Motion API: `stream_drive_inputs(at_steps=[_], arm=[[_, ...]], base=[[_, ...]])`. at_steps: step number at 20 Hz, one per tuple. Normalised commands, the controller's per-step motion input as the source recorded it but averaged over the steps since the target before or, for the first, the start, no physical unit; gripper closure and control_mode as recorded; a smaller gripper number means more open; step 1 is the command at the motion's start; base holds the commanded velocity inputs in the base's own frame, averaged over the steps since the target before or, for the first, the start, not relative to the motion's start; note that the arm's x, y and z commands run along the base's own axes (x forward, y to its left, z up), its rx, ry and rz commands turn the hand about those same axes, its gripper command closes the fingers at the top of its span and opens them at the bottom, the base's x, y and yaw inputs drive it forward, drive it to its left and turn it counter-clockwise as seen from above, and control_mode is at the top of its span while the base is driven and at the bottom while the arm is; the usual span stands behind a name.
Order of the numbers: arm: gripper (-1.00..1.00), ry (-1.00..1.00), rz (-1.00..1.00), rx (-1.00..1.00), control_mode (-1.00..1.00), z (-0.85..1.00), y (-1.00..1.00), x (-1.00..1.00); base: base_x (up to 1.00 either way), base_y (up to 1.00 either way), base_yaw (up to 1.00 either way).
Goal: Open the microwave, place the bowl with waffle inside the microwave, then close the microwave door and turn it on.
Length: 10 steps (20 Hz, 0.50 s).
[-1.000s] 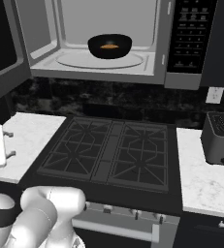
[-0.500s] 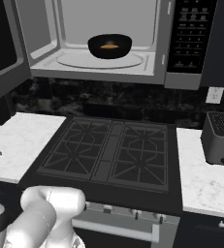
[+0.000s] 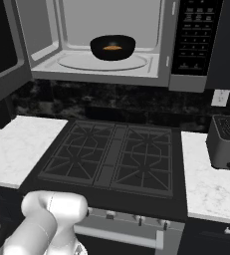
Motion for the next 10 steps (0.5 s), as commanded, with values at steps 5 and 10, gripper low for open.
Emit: stream_drive_inputs(at_steps=[5,10], arm=[[1.0,-0.28,0.0,0.0,-1.0,0.25,0.06,-0.04],[1.0,-0.28,0.0,-0.02,-1.0,0.29,0.33,-0.2]], base=[[0.0,0.0,0.0],[0.0,0.0,0.0]])
